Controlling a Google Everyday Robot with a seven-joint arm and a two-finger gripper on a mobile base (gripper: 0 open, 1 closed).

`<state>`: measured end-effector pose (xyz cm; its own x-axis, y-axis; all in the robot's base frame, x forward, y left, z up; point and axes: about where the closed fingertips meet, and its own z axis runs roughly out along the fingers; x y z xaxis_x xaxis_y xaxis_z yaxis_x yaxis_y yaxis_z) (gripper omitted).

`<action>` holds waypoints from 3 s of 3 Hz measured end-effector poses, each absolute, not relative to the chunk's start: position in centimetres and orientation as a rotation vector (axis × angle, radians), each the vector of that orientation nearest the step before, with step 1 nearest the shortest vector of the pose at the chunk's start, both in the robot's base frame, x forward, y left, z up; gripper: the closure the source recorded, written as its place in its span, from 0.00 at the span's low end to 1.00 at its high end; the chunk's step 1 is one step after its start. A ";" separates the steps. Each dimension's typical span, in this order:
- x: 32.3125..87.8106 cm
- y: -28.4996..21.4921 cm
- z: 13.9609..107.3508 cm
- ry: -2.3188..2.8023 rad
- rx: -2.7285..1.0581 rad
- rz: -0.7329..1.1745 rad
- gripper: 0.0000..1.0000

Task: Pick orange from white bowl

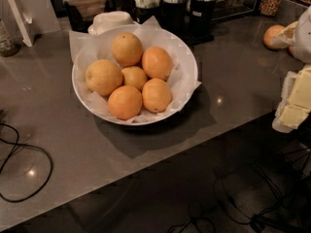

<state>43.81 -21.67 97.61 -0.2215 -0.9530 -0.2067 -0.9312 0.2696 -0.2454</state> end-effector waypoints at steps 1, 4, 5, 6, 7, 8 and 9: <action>43.8 -21.7 97.6 2.232 -1.725 -0.098 0.00; 46.8 -8.1 96.7 1.685 -1.976 0.519 0.00; 47.0 -3.1 97.9 1.527 -2.041 0.519 0.00; 49.8 2.5 98.7 1.398 -2.082 0.465 0.00; 51.2 4.3 98.8 1.364 -2.093 0.468 0.00; 55.6 7.7 99.3 1.332 -2.153 0.420 0.00; 55.6 7.7 99.3 1.332 -2.153 0.420 0.00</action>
Offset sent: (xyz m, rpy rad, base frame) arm 0.0170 0.0446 -0.0223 0.3255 0.0923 0.2059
